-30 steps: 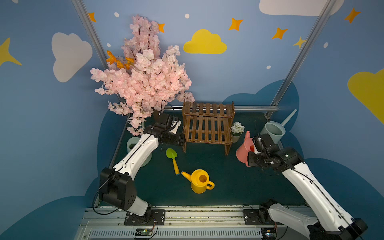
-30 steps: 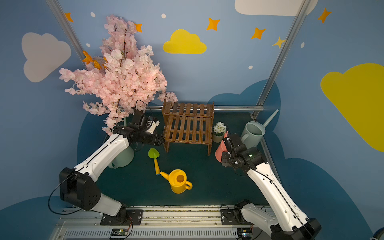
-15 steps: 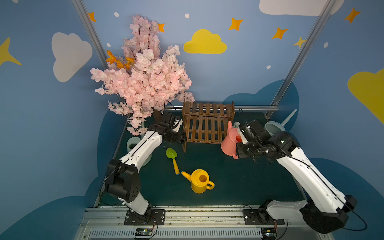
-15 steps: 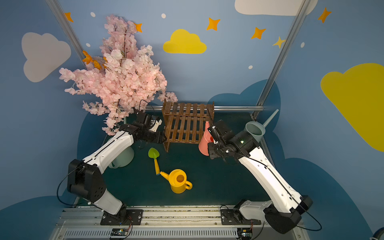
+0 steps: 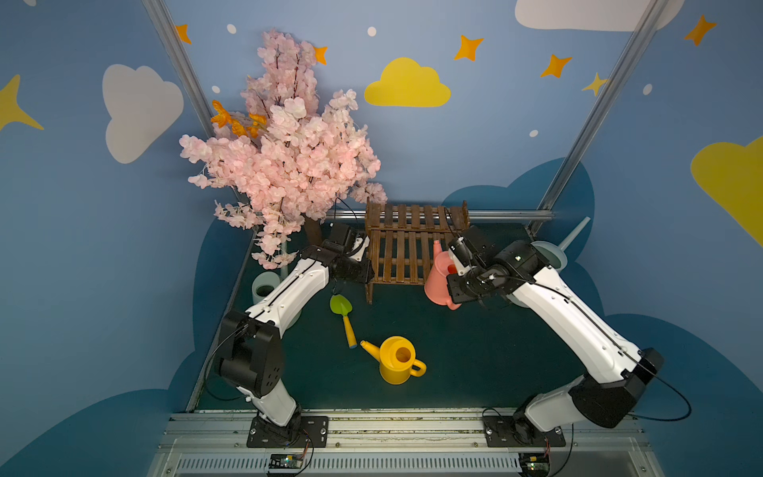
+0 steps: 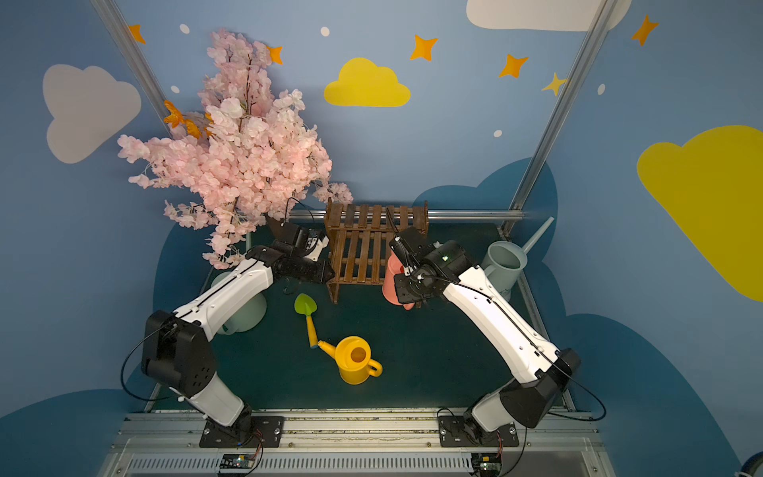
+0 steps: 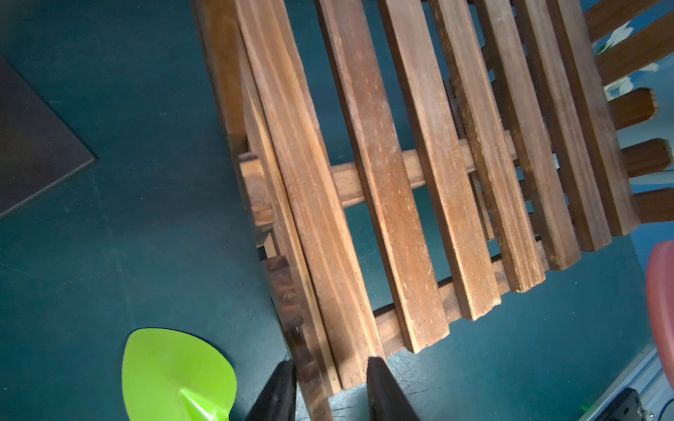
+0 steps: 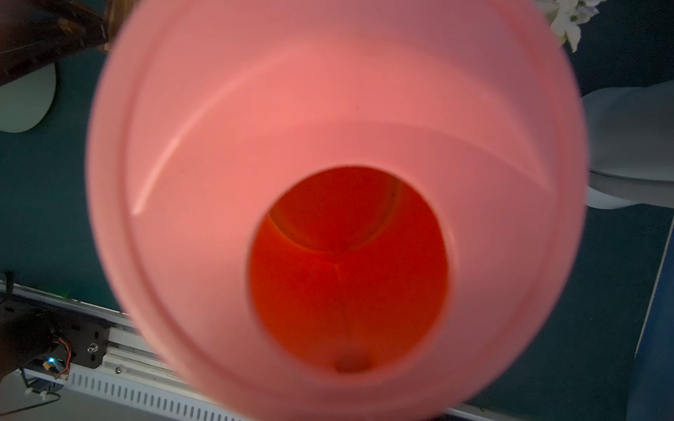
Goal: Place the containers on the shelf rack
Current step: 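Place the container on the shelf.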
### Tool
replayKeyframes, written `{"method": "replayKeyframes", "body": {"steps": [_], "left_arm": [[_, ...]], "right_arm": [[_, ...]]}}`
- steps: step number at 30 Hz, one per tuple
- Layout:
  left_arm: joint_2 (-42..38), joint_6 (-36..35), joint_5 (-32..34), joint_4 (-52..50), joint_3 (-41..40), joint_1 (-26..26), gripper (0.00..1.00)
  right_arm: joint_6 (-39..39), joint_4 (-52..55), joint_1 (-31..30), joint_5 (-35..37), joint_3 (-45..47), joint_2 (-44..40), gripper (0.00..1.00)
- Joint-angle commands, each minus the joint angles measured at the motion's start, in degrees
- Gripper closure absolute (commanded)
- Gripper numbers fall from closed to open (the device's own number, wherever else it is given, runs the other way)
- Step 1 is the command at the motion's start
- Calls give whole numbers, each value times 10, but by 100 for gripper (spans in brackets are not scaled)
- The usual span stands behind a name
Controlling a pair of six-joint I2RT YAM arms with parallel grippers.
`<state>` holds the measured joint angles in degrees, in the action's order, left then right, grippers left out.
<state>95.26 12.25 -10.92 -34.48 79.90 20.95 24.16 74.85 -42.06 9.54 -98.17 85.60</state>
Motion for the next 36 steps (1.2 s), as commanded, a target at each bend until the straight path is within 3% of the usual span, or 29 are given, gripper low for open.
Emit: {"method": "replayKeyframes", "body": {"steps": [1, 10, 36], "left_arm": [[-20, 14, -19, 25, -14, 10, 64], [-39, 24, -24, 34, -36, 16, 64], [-52, 20, -27, 37, -54, 22, 63]], "right_arm": [[-7, 6, -1, 19, -16, 1, 100], [32, 4, 0, 64, -21, 11, 100], [37, 3, 14, 75, -63, 98, 100]]}}
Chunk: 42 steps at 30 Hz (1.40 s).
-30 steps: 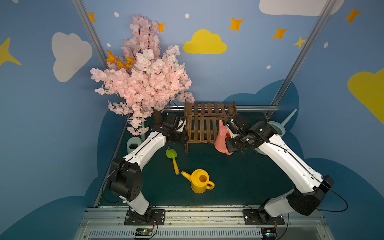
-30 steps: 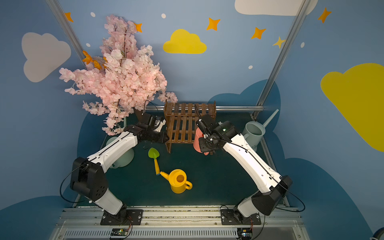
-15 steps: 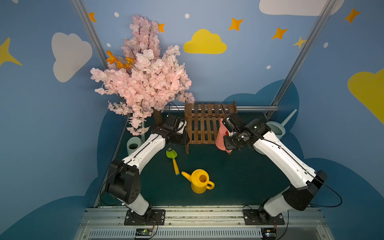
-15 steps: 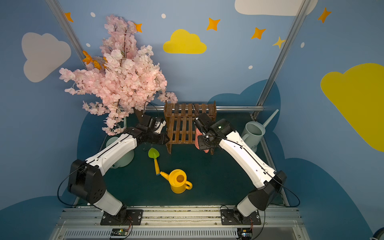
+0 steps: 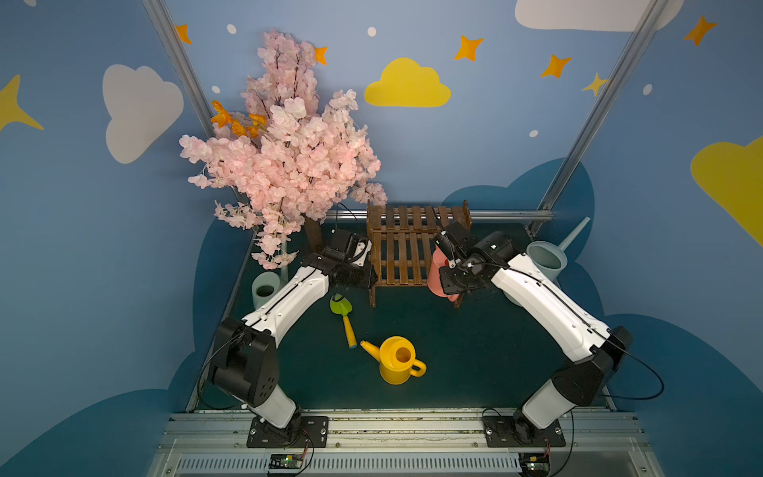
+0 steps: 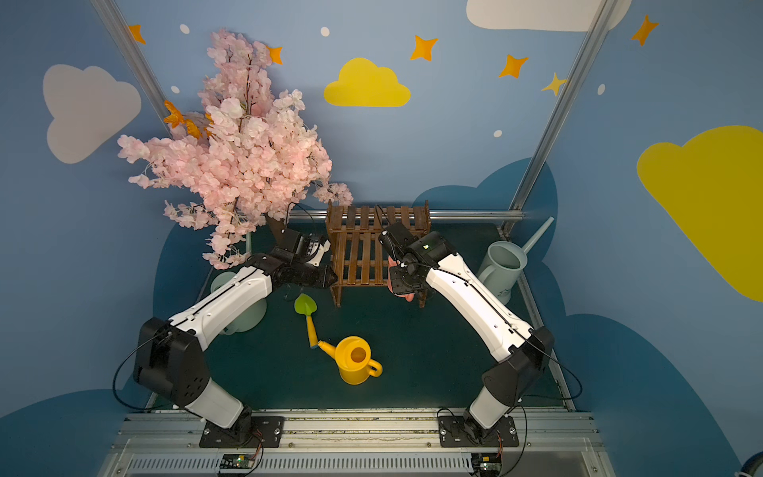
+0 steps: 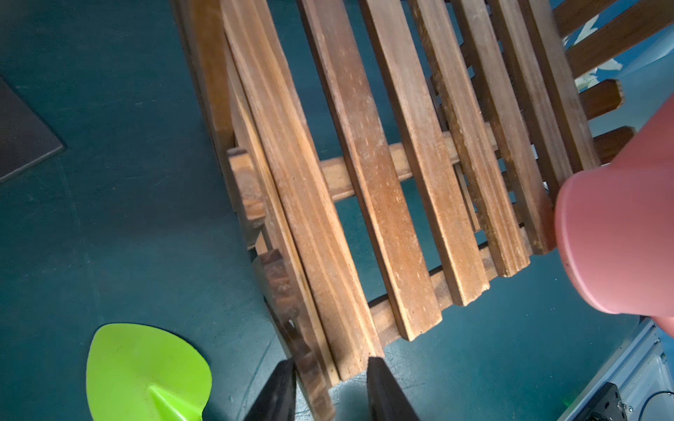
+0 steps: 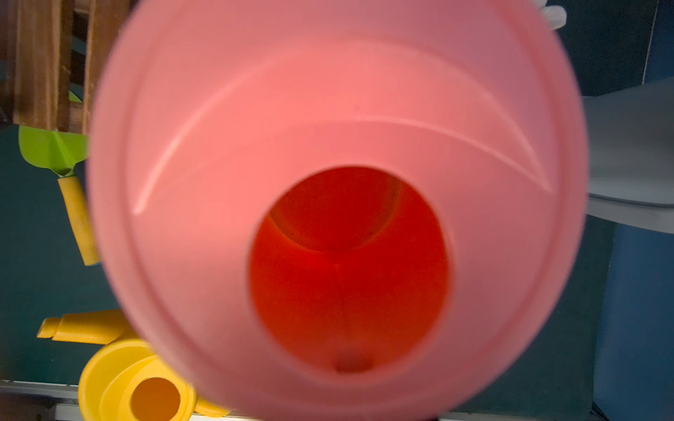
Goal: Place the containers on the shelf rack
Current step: 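Place the container on the shelf.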
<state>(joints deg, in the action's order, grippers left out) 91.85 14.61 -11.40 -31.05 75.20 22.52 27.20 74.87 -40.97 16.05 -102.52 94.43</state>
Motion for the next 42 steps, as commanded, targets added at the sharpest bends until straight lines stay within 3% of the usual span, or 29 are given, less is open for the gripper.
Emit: {"method": "replayKeyframes", "body": {"steps": [1, 29, 42], "left_arm": [[-18, -4, -22, 3, -7, 6, 63], [-17, -8, -24, 6, -12, 6, 63], [-20, -9, -25, 7, -17, 6, 63]], "right_arm": [[7, 4, 5, 10, -19, 12, 100], [7, 29, 48, -27, -102, 125, 100], [9, 23, 53, -37, -102, 152, 91]]}}
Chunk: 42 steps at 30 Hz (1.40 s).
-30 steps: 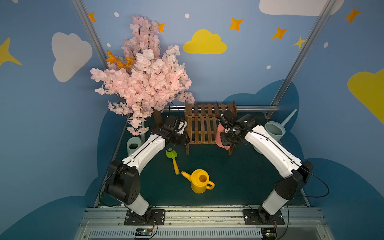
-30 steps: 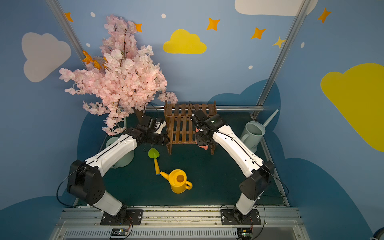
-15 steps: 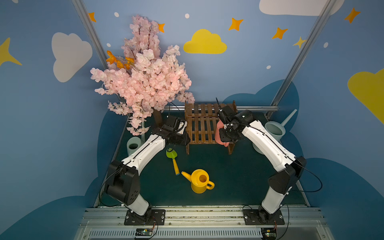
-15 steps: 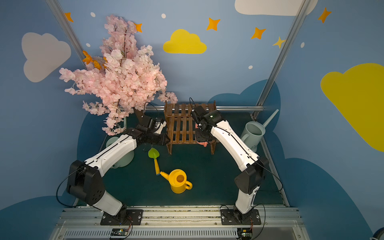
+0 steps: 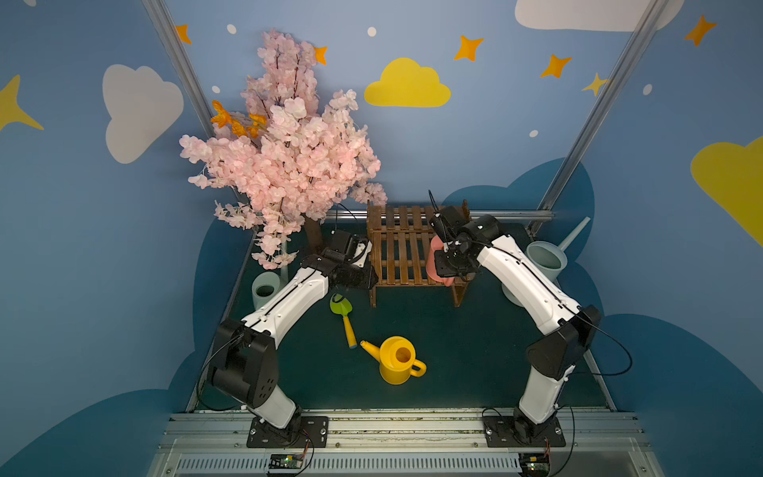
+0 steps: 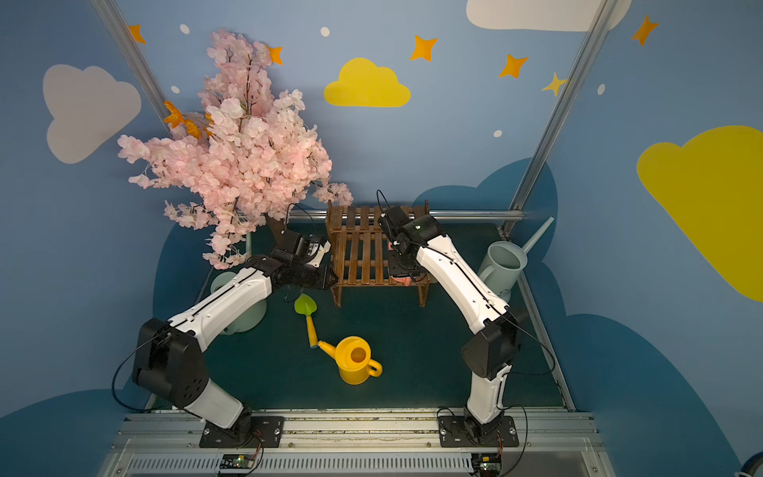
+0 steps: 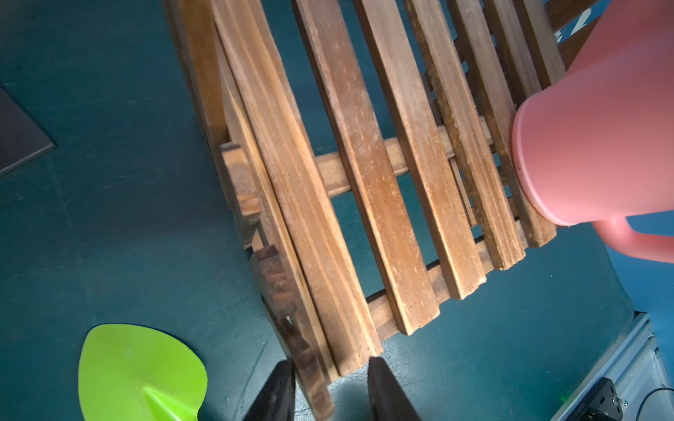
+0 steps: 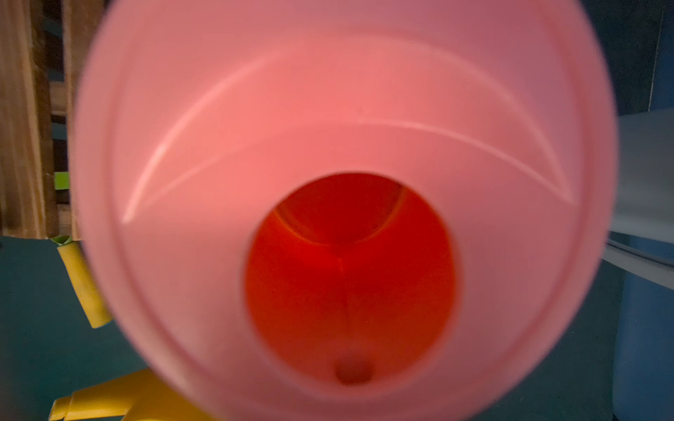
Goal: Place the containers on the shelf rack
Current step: 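Place the container on the shelf.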
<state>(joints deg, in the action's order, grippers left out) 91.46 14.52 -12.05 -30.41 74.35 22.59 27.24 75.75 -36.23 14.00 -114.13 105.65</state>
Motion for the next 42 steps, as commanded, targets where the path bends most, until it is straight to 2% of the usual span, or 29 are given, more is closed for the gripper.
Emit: {"method": "replayKeyframes", "body": {"steps": [1, 5, 17, 30, 34, 39, 42], "left_arm": [[-17, -9, -18, 1, -9, 5, 62], [-21, -10, -18, -1, -8, 5, 60], [-42, -21, -3, -32, 6, -2, 48], [-104, -32, 6, -117, 19, 8, 36], [-131, -32, 20, -150, 19, 20, 33], [-148, -31, 32, -166, 12, 25, 29], [-147, -31, 36, -164, 8, 25, 26]], "right_arm": [[9, 14, 5, -18, 15, 39, 90], [11, 14, 5, -18, 17, 29, 85], [8, 2, 4, -12, 38, -11, 58], [-18, -40, 6, -2, 107, -113, 46], [-86, -82, 5, -27, 164, -169, 40], [-258, -185, -3, -148, 310, -279, 23], [-355, -245, -36, -205, 393, -345, 14]]}}
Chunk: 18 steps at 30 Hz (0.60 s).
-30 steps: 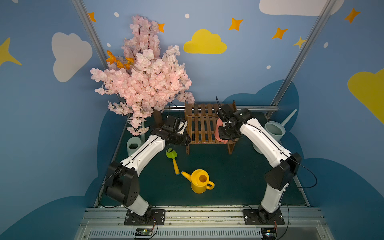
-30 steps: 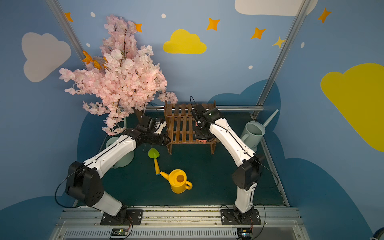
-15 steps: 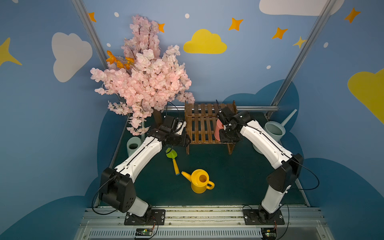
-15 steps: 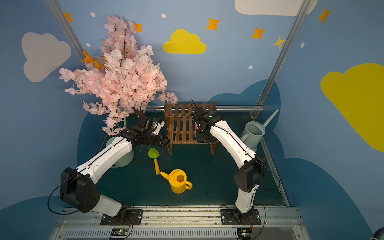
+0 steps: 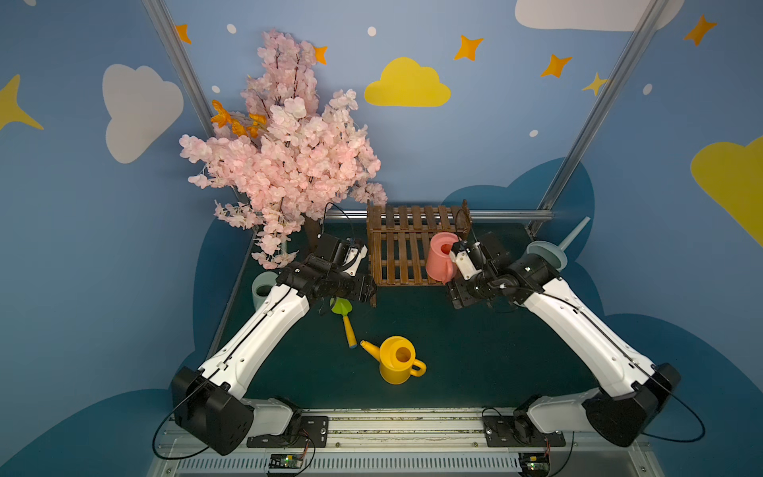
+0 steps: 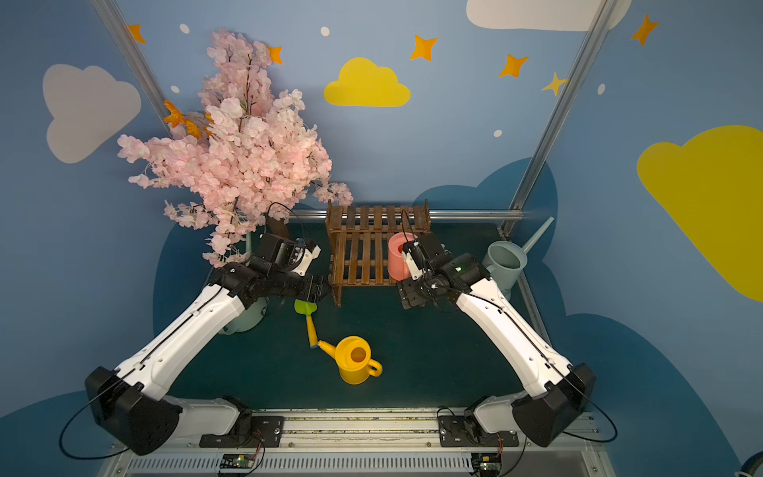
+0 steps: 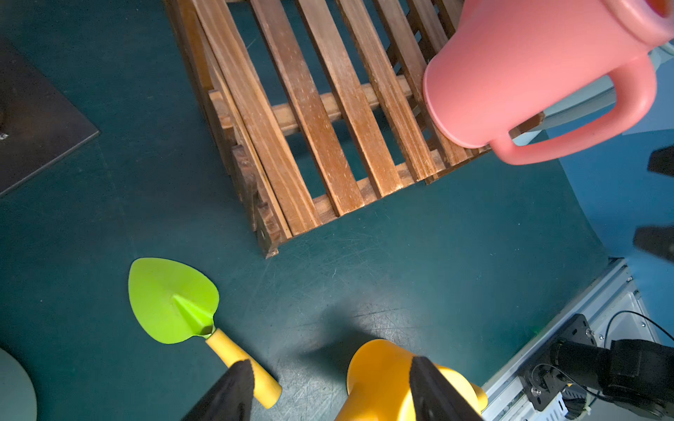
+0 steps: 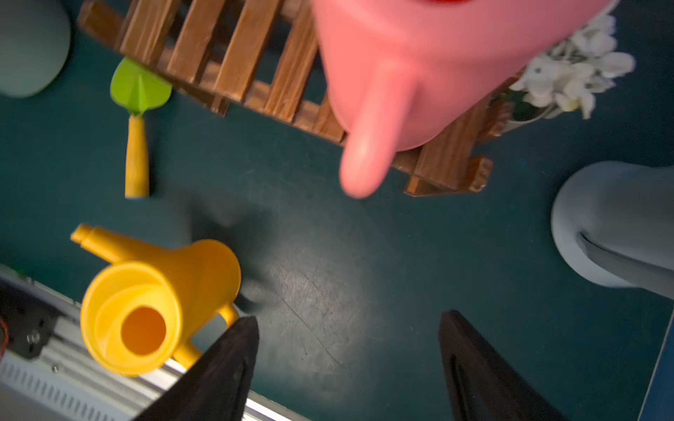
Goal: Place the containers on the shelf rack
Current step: 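Place the container on the shelf, then pick up a container from the center of the board.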
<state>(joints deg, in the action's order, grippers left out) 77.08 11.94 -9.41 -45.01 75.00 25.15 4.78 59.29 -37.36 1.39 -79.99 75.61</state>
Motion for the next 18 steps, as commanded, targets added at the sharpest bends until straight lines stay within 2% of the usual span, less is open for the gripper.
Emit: {"method": "replayKeyframes", "body": {"steps": [1, 4, 7, 12, 18], "left_arm": [[-2, -3, 8, -15, 1, 0, 25], [1, 4, -3, 3, -6, -3, 24], [5, 12, -20, 22, -13, -9, 23], [12, 14, -32, 35, -13, -16, 20], [8, 15, -38, 49, -25, -22, 15]], "right_arm": [[-156, -100, -40, -93, 85, -66, 13], [-224, -147, -104, -108, 155, -113, 7], [-243, -177, -161, -101, 200, -127, 6], [-222, -177, -230, -26, 238, -89, 6], [-157, -196, -267, 14, 261, -23, 7]]}}
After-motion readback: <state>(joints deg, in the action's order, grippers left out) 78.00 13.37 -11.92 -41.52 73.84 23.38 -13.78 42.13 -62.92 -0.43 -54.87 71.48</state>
